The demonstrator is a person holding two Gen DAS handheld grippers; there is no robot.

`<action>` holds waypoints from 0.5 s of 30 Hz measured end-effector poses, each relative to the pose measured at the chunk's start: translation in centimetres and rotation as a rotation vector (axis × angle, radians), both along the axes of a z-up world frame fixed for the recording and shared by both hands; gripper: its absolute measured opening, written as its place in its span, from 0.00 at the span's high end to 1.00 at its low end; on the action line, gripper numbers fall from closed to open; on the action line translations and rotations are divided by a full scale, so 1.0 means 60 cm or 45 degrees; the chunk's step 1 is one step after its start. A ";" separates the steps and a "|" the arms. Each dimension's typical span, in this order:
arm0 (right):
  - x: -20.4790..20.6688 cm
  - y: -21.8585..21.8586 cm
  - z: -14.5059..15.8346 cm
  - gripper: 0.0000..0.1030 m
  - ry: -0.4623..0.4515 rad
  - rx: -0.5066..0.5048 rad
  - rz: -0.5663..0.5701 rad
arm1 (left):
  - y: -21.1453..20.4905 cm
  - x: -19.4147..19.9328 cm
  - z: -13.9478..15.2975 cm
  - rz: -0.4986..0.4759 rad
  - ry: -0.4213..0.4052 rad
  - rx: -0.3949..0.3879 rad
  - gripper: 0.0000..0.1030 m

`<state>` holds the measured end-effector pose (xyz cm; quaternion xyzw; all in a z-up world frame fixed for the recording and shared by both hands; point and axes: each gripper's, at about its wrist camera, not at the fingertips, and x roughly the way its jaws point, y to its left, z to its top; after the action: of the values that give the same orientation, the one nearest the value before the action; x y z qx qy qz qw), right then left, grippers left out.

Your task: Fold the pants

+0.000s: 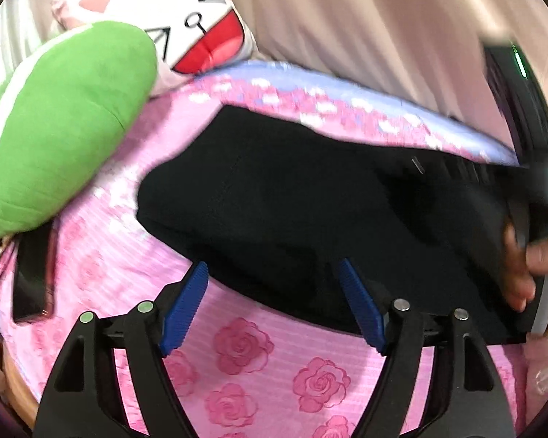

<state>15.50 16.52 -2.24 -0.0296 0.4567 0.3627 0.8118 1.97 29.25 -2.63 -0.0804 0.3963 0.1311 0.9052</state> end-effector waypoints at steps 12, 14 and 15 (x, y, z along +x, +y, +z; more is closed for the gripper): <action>-0.199 -0.311 0.019 0.54 -0.046 -0.083 -0.227 | -0.058 0.027 0.023 -0.043 -0.042 -0.019 0.20; -0.231 -0.299 0.018 0.52 -0.076 -0.084 -0.143 | -0.070 0.026 0.021 -0.048 -0.032 -0.023 0.20; -0.240 -0.285 0.015 0.45 -0.093 -0.084 -0.098 | -0.078 0.024 0.020 -0.052 -0.024 -0.019 0.20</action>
<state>1.07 -0.59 -1.36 -0.0519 0.4392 0.3146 0.8399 3.42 24.55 -1.40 -0.0802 0.3901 0.1088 0.9108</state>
